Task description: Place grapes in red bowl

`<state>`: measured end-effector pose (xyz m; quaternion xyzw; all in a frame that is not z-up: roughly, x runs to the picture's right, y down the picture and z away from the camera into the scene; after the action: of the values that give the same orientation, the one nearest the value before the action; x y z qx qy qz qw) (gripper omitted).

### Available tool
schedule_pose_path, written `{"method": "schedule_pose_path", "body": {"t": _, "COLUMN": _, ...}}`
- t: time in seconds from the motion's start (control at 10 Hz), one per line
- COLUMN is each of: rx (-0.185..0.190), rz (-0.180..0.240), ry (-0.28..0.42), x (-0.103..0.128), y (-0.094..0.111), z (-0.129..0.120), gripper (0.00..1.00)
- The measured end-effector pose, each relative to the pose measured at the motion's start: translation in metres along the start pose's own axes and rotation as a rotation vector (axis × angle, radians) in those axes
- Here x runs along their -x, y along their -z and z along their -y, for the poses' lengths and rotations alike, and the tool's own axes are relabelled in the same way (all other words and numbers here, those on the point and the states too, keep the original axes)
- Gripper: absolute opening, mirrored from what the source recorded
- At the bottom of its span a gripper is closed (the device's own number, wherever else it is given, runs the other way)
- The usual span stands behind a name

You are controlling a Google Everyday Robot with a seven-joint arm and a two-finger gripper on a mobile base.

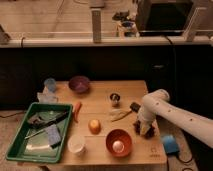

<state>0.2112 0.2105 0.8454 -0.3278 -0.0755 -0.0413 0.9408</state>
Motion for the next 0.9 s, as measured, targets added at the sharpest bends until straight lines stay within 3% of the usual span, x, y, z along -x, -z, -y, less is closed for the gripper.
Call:
{"method": "schedule_pose_path", "body": {"t": 0.2, "rx": -0.002, "rz": 0.004, "ry": -0.001, "x": -0.001, "y": 0.0, "z": 0.002, "gripper": 0.02}}
{"method": "schedule_pose_path", "body": {"t": 0.6, "rx": -0.012, "rz": 0.011, "ry": -0.002, "x": -0.003, "y": 0.002, "z": 0.006, "gripper": 0.0}}
{"method": "schedule_pose_path", "body": {"t": 0.9, "rx": -0.029, "rz": 0.015, "ry": -0.001, "x": -0.004, "y": 0.015, "z": 0.007, "gripper": 0.0}}
